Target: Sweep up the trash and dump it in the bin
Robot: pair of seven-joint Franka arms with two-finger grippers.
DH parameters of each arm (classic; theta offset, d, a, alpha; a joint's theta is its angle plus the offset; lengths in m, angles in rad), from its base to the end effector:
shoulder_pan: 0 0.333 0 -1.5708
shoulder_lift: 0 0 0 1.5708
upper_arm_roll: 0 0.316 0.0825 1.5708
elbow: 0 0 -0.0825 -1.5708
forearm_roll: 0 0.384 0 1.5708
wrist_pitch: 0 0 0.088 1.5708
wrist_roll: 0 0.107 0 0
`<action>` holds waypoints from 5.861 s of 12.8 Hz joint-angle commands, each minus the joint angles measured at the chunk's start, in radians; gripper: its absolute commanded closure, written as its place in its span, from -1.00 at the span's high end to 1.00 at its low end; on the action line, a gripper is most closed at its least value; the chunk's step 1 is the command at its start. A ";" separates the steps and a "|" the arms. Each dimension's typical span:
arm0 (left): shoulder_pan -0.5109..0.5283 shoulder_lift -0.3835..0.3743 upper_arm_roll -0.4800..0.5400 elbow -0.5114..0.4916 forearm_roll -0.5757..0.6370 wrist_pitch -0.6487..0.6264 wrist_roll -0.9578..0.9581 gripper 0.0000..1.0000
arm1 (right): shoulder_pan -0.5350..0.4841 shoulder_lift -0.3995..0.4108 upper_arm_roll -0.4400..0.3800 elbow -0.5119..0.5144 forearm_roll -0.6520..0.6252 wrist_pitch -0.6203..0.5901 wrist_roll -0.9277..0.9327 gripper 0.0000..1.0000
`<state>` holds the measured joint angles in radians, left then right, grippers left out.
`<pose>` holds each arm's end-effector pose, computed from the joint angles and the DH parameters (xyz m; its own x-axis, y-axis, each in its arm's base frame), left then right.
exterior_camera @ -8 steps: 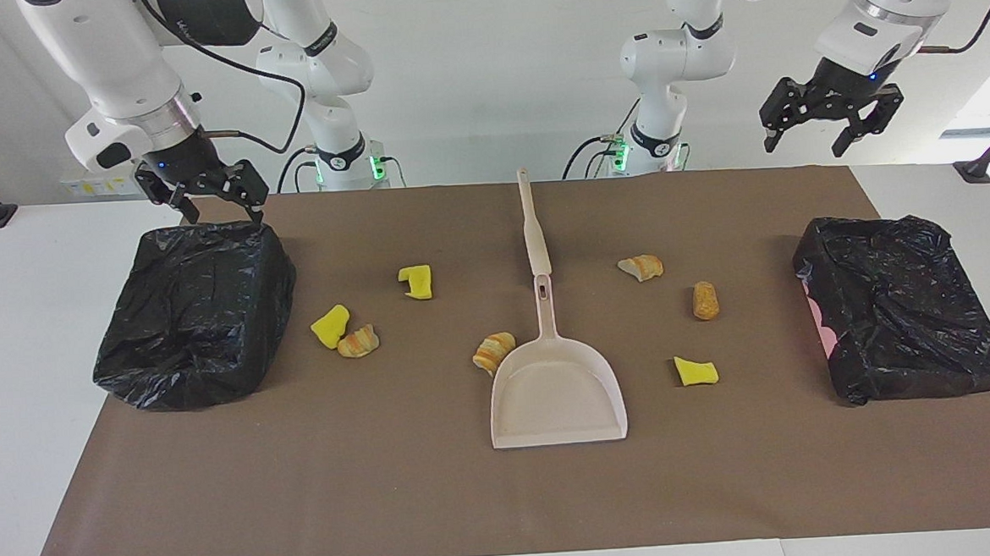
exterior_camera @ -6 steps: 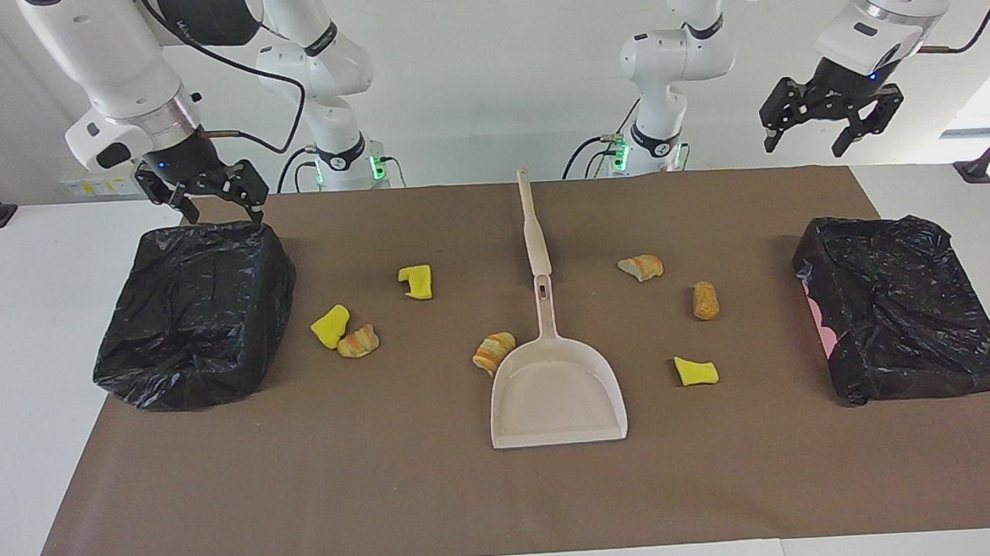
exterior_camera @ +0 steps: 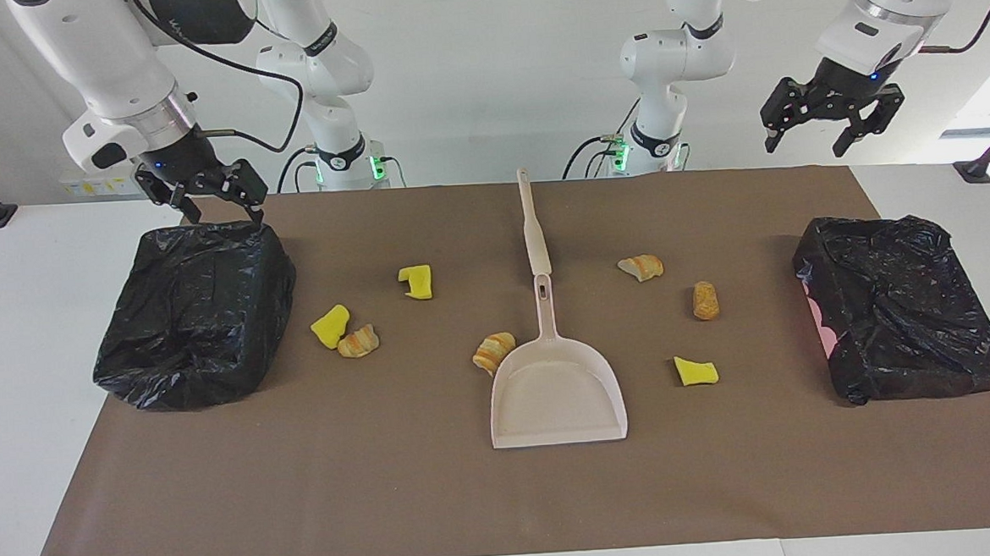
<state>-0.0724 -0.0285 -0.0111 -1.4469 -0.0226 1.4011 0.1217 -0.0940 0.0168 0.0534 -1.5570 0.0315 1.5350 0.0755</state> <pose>0.5245 -0.0467 0.6826 0.9781 -0.2075 -0.0145 -0.2071 -0.9780 0.0239 0.5555 -0.0194 0.6187 0.9926 -0.1146 -0.0411 -0.1159 -0.9928 -0.0294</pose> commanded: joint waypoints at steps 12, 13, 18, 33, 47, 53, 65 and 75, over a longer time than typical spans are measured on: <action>-0.009 -0.201 -0.117 -0.350 -0.002 0.145 -0.127 1.00 | 0.011 0.011 0.012 -0.002 0.001 0.005 -0.077 1.00; -0.009 -0.223 -0.159 -0.401 -0.010 0.166 -0.161 1.00 | 0.026 0.029 0.014 0.000 0.008 0.007 -0.074 1.00; -0.010 -0.268 -0.395 -0.654 -0.108 0.376 -0.408 1.00 | 0.175 0.149 0.014 0.023 0.011 0.120 0.018 1.00; -0.066 -0.140 -0.779 -0.997 -0.269 0.834 -0.737 0.92 | 0.527 0.439 0.029 0.107 0.019 0.422 0.576 1.00; -0.067 -0.234 -0.629 -0.945 -0.298 0.518 -0.575 -1.00 | 0.668 0.583 0.029 0.169 -0.039 0.498 0.722 0.20; -0.055 -0.317 -0.465 -0.949 -0.107 0.415 -0.599 -1.00 | 0.669 0.580 0.029 0.146 -0.042 0.504 0.702 0.20; 0.029 -0.284 -0.136 -0.990 0.055 0.435 -0.679 -1.00 | 0.662 0.554 0.028 0.143 -0.070 0.493 0.572 -1.00; -0.092 -0.151 -0.151 -0.977 -0.034 0.636 -0.772 -1.00 | 0.608 0.434 0.028 0.071 -0.053 0.366 -0.078 -1.00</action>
<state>-0.1282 -0.1889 -0.1687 -2.4390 -0.0330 2.0027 -0.6489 0.5290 0.4906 0.0718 -1.4384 -0.0234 1.9183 0.1312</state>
